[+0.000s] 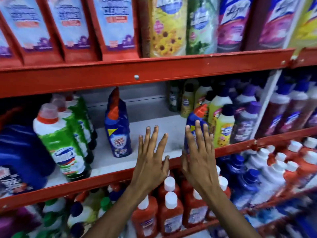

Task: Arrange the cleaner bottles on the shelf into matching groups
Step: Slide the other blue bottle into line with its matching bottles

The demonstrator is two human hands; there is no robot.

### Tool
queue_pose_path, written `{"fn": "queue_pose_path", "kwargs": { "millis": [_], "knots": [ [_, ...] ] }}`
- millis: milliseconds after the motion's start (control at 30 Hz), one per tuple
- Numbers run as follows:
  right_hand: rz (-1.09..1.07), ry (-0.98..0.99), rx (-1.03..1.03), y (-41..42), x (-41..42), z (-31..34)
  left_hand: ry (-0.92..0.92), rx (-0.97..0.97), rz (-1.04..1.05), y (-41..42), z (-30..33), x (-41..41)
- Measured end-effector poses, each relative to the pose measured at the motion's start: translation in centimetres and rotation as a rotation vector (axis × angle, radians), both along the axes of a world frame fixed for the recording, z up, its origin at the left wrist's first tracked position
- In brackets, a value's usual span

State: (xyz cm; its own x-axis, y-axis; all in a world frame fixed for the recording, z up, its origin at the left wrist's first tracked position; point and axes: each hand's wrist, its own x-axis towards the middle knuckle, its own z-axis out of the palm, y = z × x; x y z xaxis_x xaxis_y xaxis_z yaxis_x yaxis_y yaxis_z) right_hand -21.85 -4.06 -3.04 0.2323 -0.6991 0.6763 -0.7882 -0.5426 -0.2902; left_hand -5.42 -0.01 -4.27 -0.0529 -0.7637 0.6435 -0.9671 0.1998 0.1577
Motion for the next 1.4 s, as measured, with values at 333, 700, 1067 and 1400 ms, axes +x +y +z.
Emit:
{"fn": "queue_pose_path", "kwargs": {
  "millis": [333,700,1067,1400],
  "knots": [
    [0.224,-0.415,0.37,-5.1,-5.0,-0.6,0.63,0.218,-0.127,-6.3,0.6,-6.2],
    [0.473,-0.514,0.447,-2.2,1.0,1.3,0.861,0.028,-0.085,-0.8,1.9,-1.0],
    [0.634,-0.437,0.533,1.9,13.3,0.5,0.764,-0.055,0.23,5.8,0.4,9.3],
    [0.572,-0.588,0.663,2.8,14.6,-0.8,0.955,0.059,0.158,5.9,-1.5,11.1]
  ]
}}
